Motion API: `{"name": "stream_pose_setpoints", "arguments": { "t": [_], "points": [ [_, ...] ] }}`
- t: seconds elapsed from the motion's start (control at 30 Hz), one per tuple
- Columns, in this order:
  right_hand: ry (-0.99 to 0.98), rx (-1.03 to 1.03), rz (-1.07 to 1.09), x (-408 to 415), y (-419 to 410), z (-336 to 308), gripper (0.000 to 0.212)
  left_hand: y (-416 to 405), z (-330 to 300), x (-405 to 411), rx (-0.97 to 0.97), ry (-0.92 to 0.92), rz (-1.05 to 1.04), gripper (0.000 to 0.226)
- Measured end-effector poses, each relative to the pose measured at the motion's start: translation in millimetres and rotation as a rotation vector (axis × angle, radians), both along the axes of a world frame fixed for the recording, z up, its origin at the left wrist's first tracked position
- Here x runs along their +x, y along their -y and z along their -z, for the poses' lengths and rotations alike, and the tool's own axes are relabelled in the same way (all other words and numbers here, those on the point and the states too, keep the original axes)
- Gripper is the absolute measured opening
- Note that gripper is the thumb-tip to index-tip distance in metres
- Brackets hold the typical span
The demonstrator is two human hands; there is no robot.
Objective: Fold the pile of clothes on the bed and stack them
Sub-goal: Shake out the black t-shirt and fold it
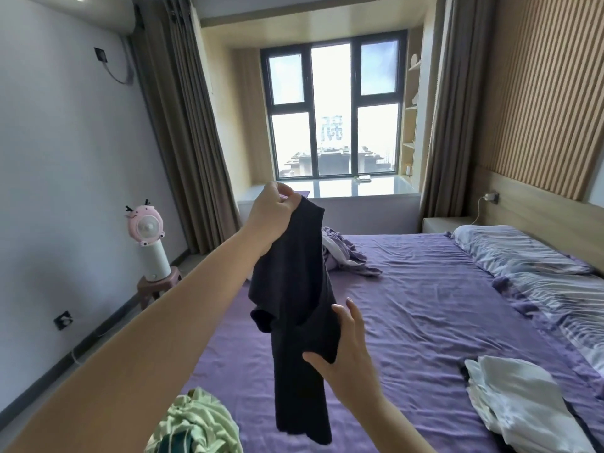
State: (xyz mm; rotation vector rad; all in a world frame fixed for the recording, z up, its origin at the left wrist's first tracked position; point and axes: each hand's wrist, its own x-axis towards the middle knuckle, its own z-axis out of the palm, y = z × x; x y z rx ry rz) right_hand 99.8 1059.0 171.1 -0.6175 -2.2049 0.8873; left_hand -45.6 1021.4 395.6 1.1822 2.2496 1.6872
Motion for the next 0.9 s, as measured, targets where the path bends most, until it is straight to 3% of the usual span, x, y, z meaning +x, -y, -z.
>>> {"name": "stream_pose_setpoints", "arguments": {
  "t": [0.13,0.2,0.4,0.5,0.57,0.7,0.9],
  "points": [
    [-0.083,-0.041,0.104,-15,-3,-9,0.034,16,-12,-11,0.027,0.024,0.027,0.013],
    [-0.169,-0.064,0.123,-14,-8,-16,0.022,27,-16,-23,0.018,0.002,0.032,0.011],
    [-0.207,-0.135,0.259,12,-34,-54,0.017,81,10,-70,-0.11,-0.092,0.12,0.005],
    [-0.155,-0.04,0.374,29,-41,-71,0.007,109,38,-86,-0.267,-0.194,0.179,0.006],
    [-0.08,0.037,0.423,36,-39,-77,0.012,121,57,-89,-0.329,-0.203,0.225,0.007],
    [0.056,0.114,0.4,46,-25,-77,0.018,139,91,-80,-0.336,-0.11,0.278,0.009],
    [0.032,0.107,0.497,72,9,-60,0.019,156,126,-57,-0.241,0.176,0.347,0.013]
  ]
}}
